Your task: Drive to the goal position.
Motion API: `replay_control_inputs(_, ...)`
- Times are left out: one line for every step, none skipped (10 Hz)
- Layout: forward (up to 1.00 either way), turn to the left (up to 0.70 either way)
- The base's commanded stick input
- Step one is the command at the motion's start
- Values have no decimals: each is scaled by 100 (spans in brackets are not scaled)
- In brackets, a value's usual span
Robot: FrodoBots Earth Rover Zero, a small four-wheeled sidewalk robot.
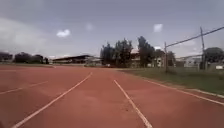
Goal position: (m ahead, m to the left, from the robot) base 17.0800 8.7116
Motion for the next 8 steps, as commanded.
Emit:
replay_control_inputs(45,13)
replay_control_inputs(45,27)
replay_control_inputs(45,27)
replay_control_inputs(45,27)
replay_control_inputs(45,27)
replay_control_inputs(45,27)
replay_control_inputs(45,27)
replay_control_inputs(45,27)
